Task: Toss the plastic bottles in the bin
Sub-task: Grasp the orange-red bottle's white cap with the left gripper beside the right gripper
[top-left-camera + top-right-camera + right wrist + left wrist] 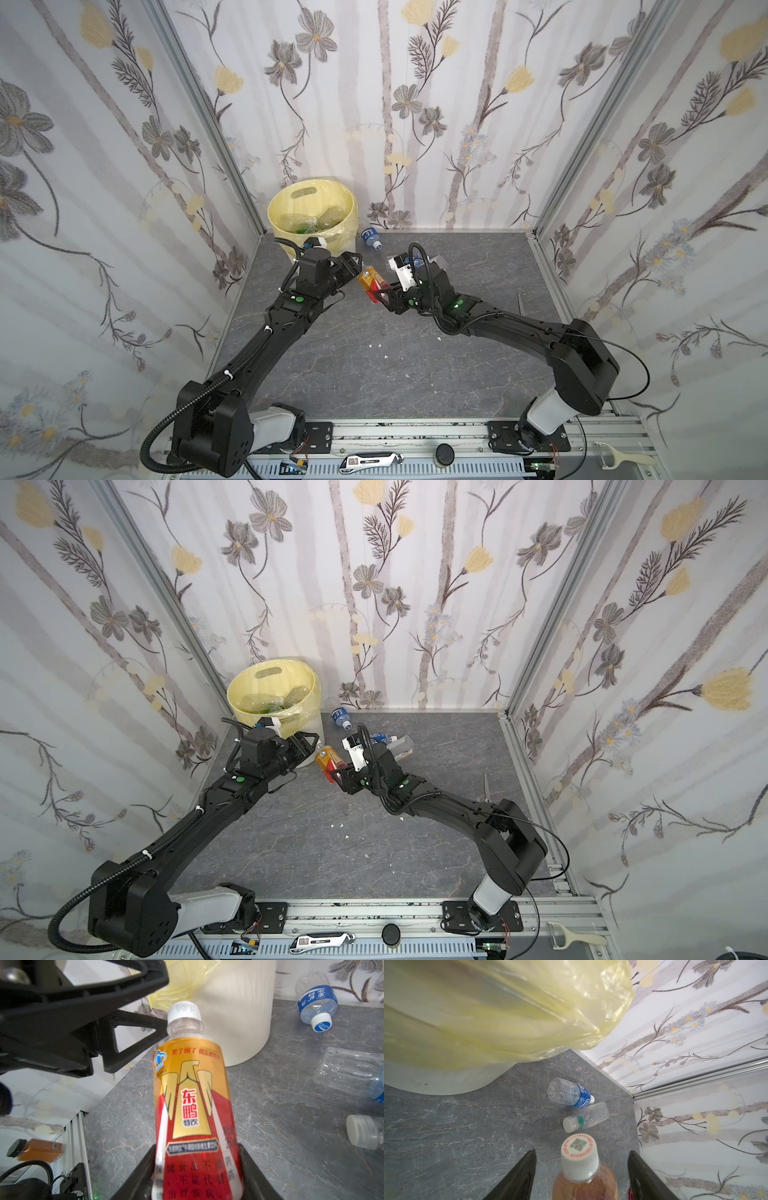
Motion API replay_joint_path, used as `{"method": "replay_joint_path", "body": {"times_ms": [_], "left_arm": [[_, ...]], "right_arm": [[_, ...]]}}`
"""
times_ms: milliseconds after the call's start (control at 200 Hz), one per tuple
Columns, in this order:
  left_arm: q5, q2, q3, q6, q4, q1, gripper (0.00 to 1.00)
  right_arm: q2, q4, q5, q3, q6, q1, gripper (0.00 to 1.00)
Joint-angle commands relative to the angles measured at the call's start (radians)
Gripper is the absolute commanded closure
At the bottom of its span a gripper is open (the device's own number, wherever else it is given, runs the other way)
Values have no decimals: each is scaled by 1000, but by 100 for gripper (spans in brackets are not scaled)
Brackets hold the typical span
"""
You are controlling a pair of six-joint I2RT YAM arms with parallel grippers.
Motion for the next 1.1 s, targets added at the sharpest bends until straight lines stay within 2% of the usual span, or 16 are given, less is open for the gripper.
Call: {"method": "replay_joint_path", "body": {"times_ms": [0,145,390,669,964,1094], "left_arm": [[14,0,16,1,18,5,33],[20,0,19,-7,18,7,40],[21,0,16,-13,20,7,41],[24,0,29,-15,20,7,49],[19,-1,23,-6,18,6,66],[17,-3,22,6,18,7,72]], "right_arm": [[-19,87,-13,-13,-22,0,48],[-25,94,-18,-16,-26,1,48],[-31,112,-28,-20,-31,0,48],[-30,122,-41,-24,-33,32,48],[-23,120,-22,-19,-32,34,48],[-19,116,-17,-6,-30,33,40]]}}
